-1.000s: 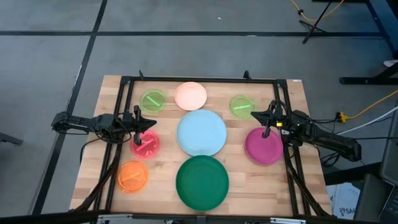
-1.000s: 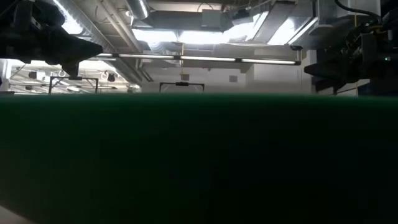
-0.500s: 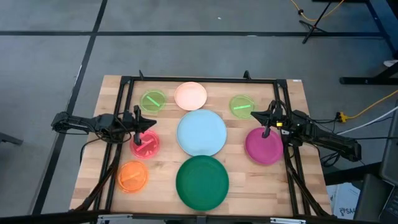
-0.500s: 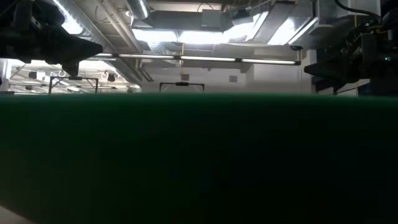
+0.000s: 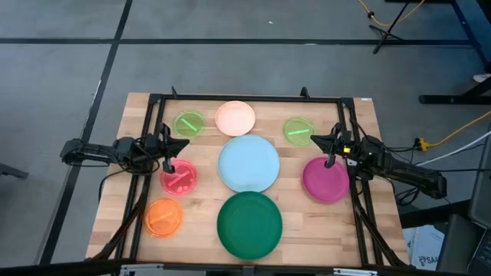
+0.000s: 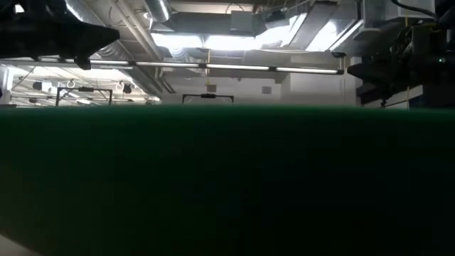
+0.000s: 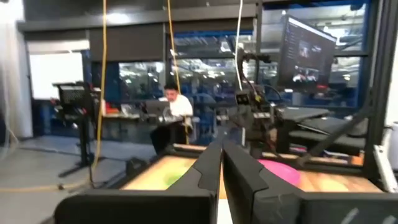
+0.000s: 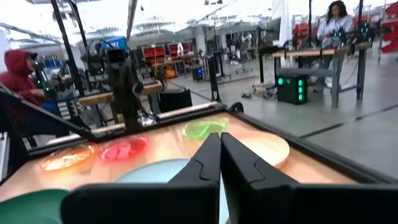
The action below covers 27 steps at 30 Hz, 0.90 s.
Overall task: Stack plastic plates
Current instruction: Stack the dark green plate on the blue plate
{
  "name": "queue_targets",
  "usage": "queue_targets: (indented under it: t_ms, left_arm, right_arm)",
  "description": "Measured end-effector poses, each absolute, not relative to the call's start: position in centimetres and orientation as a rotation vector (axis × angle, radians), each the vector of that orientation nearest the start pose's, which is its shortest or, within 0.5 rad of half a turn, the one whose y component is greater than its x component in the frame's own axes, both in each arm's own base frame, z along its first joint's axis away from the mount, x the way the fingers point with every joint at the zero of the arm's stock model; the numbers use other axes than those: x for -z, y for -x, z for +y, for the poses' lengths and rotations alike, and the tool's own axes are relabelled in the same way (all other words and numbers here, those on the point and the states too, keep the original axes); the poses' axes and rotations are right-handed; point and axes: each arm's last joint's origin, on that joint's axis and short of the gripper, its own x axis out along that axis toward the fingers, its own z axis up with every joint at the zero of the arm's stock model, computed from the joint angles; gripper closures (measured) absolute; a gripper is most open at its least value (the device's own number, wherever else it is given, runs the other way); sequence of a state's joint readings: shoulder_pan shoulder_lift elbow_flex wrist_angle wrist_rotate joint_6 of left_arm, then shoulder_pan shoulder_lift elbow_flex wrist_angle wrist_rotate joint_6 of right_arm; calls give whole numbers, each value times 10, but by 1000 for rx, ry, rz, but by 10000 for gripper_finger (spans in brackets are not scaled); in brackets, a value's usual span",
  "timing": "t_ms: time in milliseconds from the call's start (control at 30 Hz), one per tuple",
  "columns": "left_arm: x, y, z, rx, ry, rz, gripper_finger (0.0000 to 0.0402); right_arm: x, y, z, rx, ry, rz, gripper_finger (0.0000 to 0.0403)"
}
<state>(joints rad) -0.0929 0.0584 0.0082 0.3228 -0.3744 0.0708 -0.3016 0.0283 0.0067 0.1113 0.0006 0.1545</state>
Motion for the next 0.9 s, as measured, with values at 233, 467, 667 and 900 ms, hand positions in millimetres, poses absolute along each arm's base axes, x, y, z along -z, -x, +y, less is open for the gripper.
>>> queue_targets:
  t_ms: [233,467,667,900]
  left_arm:
    - [-195,-106,4,-278,-77,-267,393]
    - [-200,-116,5,-238,-154,-317,393]
    - [-197,-123,7,-235,-163,-294,393]
    - [-196,-126,6,-187,-80,-295,393]
  right_arm:
    - [-174,-100,-31,312,-158,-43,398]
    - [-189,-115,-34,249,-153,-5,398]
    - [-194,-141,-38,115,-220,151,398]
    - [-203,-182,-30,29,-230,292,398]
